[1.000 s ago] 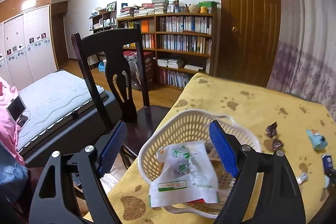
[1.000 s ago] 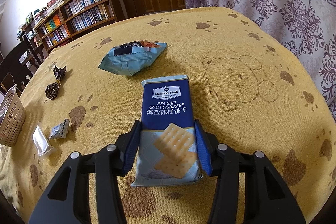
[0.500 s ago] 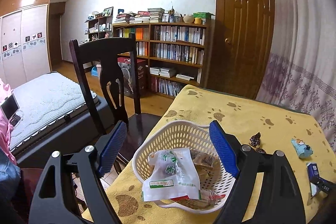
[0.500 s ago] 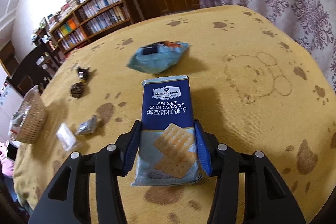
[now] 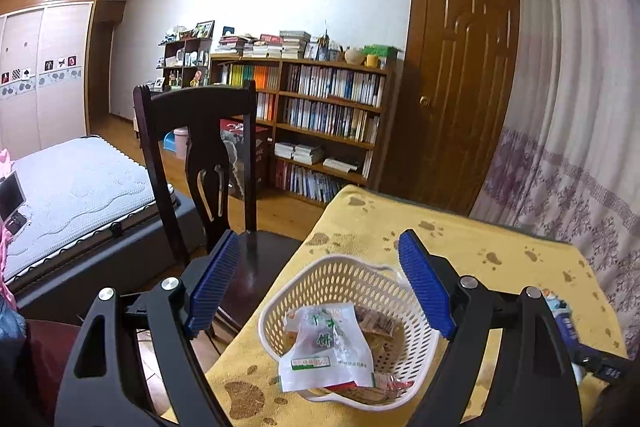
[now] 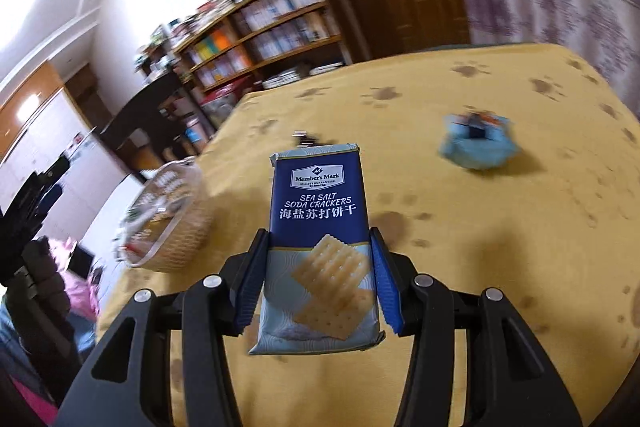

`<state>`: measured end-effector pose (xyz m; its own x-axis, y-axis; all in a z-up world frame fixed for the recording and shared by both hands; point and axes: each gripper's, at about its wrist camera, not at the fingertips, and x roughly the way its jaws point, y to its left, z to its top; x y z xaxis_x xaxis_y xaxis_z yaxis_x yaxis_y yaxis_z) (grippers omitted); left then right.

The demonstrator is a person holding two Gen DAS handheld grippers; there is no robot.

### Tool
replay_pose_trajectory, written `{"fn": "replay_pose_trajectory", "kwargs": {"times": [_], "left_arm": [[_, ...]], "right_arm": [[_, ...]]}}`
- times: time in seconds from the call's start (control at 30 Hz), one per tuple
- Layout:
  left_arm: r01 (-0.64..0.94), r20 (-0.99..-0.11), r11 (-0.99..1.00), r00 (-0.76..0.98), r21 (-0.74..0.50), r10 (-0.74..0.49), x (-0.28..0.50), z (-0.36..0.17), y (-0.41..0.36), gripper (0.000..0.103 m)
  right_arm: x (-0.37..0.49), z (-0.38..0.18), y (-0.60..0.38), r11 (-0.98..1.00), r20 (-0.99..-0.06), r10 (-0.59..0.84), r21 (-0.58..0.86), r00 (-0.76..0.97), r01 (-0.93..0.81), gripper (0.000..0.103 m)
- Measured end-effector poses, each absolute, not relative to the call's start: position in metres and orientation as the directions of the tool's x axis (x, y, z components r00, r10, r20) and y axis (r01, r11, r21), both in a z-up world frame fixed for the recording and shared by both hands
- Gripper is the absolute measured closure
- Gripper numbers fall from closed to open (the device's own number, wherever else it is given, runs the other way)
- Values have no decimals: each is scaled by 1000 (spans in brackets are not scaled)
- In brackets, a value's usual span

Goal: Organize snacks
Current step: 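Carry the crackers box over the basket and open the right gripper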

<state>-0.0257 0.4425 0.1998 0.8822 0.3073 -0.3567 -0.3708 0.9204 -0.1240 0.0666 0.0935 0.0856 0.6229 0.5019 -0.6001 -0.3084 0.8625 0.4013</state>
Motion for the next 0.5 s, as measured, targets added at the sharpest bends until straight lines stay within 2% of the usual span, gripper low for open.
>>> {"fn": "replay_pose_trajectory", "kwargs": {"times": [0.2,0.5], "left_arm": [[-375,-322,907,897,-189,304,-43,212,459,21],[-352,-296,909,913,-221,282,-52,221,464,21]], "right_arm": [[72,105,157,829,-592,560,402,580,-389,54],[93,112,246,757,-617,649,468,445,-457,54]]}}
